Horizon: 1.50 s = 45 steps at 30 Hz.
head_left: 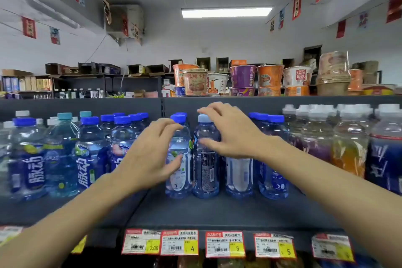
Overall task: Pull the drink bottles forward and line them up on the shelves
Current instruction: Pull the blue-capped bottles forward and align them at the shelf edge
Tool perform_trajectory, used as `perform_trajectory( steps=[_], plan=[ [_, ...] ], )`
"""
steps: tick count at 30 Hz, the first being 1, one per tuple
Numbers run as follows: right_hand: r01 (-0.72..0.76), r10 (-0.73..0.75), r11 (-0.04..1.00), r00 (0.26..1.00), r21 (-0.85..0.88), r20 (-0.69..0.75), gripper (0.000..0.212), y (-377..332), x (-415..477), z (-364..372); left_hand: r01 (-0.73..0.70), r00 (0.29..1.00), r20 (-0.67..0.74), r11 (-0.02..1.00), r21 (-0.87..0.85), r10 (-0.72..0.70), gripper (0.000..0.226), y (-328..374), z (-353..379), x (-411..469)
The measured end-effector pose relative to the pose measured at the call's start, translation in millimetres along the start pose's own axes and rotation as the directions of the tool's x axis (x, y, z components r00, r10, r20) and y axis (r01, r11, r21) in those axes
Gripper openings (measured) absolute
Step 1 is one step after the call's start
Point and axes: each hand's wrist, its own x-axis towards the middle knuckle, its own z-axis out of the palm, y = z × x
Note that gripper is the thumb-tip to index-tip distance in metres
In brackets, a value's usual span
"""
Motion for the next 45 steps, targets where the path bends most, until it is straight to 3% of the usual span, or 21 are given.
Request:
perform_trajectory(
  steps=[3,8,11,15,18,22,31,36,39,42,45],
  plan=[
    [-0.007,0.016,0.992,0.998,-0.125,0.068,0.086,-2,5,17,-0.010,0.993,0.116,0.988,0.156,-0.008,0.094,-14,13,28],
    [-0.042,0.059,0.984,0.994,-0.170,0.096,0.099,-3,13,22,-0.081,0.971,0.238,0.964,0.255,0.019,0.117,-27,33,44],
    [-0.071,0.100,0.979,0.984,-0.189,0.149,0.099,-6,20,23,-0.063,0.968,0.249,0.976,0.207,0.010,0.113,-29,39,47],
    [-0.159,0.181,0.979,0.967,-0.130,0.179,0.084,-10,32,21,0.046,0.972,0.229,0.999,0.006,-0.047,0.099,-30,40,52],
    [-0.214,0.225,0.974,0.948,-0.073,0.226,0.075,-11,40,19,0.100,0.949,0.303,0.994,-0.032,-0.086,0.108,-33,39,54],
    [-0.235,0.239,0.971,0.928,-0.047,0.287,0.083,-12,42,20,0.156,0.919,0.378,0.984,-0.086,-0.112,0.115,-37,35,51],
    [-0.221,0.241,0.970,0.908,-0.097,0.342,0.055,-3,42,1,0.128,0.905,0.399,0.989,0.069,-0.145,0.112,-66,-9,25],
    [-0.196,0.264,0.961,0.864,-0.196,0.428,0.070,-5,48,-7,-0.034,0.944,0.320,0.944,0.328,-0.077,0.117,-70,-15,23],
    [-0.155,0.263,0.945,0.883,-0.287,0.389,0.079,-11,63,-8,-0.074,0.950,0.308,0.923,0.377,-0.049,0.120,-75,-15,23],
    [-0.131,0.191,0.975,0.910,-0.181,0.368,0.066,-22,88,5,-0.063,0.954,0.294,0.925,0.375,-0.054,0.127,-79,-14,21],
    [-0.134,0.166,0.985,0.891,-0.104,0.423,0.053,-30,113,22,-0.042,0.961,0.271,0.941,0.337,-0.054,0.126,-82,-11,17]
  ],
)
